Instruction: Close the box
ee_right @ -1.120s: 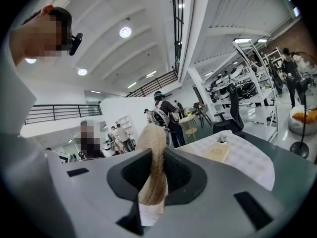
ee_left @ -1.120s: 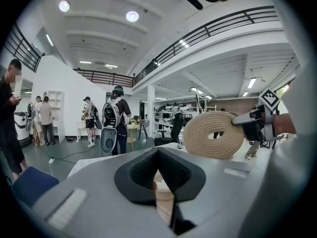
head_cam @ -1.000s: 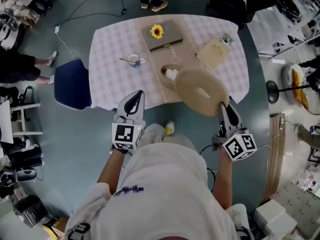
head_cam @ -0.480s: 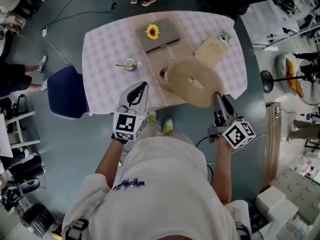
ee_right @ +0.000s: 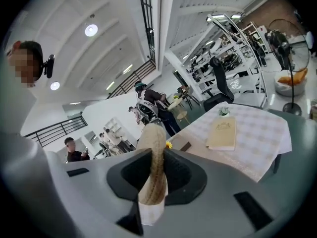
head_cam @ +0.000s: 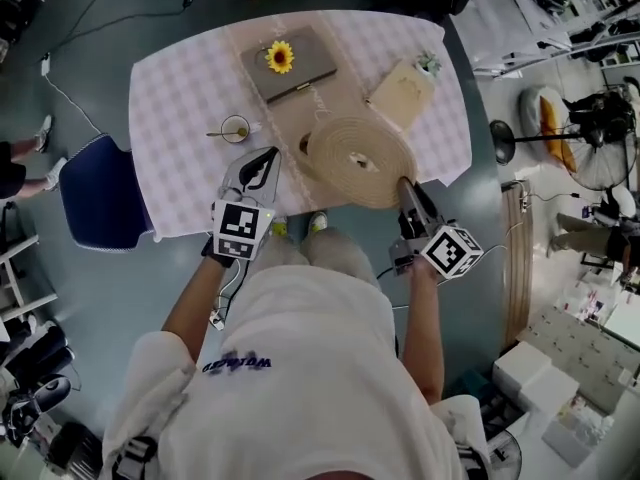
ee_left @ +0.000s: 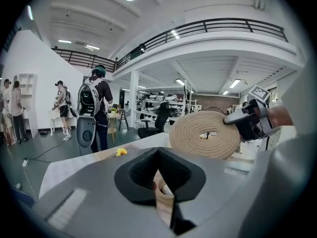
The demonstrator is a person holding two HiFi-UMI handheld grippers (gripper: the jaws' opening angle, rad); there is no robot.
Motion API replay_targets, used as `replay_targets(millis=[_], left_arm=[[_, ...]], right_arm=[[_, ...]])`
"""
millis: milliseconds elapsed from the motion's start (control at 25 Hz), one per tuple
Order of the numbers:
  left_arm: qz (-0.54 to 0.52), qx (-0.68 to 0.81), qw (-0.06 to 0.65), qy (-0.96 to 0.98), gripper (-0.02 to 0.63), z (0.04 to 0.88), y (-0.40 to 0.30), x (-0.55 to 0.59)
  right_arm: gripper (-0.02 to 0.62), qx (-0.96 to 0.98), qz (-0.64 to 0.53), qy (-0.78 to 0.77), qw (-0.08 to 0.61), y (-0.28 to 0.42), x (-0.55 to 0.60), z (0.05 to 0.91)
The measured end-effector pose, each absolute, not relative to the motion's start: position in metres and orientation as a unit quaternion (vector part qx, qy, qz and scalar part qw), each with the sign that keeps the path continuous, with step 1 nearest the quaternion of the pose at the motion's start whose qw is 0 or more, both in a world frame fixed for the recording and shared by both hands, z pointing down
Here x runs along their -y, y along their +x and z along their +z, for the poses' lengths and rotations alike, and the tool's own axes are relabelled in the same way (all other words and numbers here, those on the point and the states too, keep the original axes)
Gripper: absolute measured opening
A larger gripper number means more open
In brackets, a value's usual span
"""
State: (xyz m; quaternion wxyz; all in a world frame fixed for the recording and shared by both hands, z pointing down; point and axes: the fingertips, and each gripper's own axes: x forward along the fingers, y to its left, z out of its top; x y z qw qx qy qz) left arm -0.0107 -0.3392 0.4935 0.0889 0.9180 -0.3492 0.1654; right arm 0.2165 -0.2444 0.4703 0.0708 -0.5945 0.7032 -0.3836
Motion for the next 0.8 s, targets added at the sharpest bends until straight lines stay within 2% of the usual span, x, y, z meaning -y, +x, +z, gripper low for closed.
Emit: replay_targets(millis=[800], left_arm=[[0.208, 0.367, 0.158, 0.893, 0.002, 0.591, 0.020, 0.370]], right_arm=[[0.069, -0.673, -0.485, -0.556, 0.048, 0.234, 0.286, 0.566]])
